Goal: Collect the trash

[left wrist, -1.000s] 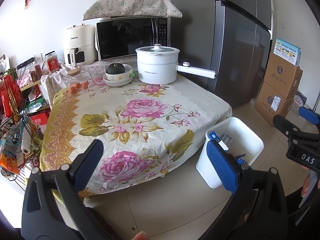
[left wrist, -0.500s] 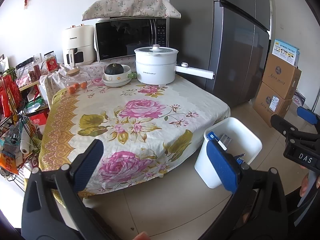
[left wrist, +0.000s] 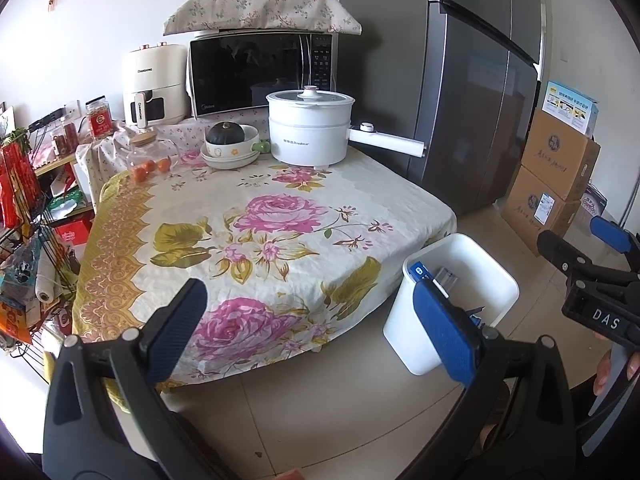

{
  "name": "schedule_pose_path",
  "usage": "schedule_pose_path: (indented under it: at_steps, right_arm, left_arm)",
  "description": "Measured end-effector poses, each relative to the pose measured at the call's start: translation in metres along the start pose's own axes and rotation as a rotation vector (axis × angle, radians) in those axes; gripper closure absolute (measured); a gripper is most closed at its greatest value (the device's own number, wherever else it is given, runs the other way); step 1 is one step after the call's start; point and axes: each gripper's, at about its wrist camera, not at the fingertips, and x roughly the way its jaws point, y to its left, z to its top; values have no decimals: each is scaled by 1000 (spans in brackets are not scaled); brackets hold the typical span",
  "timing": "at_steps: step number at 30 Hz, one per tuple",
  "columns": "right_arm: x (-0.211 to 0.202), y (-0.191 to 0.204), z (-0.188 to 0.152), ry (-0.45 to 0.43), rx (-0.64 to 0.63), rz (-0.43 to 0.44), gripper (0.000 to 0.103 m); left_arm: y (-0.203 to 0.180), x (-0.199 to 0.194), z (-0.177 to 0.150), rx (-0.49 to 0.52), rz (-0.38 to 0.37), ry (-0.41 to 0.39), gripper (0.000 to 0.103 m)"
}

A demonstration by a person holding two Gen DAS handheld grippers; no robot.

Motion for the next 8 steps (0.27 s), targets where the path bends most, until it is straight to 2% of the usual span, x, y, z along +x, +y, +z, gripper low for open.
schedule_pose_path:
  at_steps: [8]
  right_arm:
    - [0, 0, -2, 3, -1, 4, 0]
  left_arm:
    - [4, 1, -1, -22, -38, 13, 1]
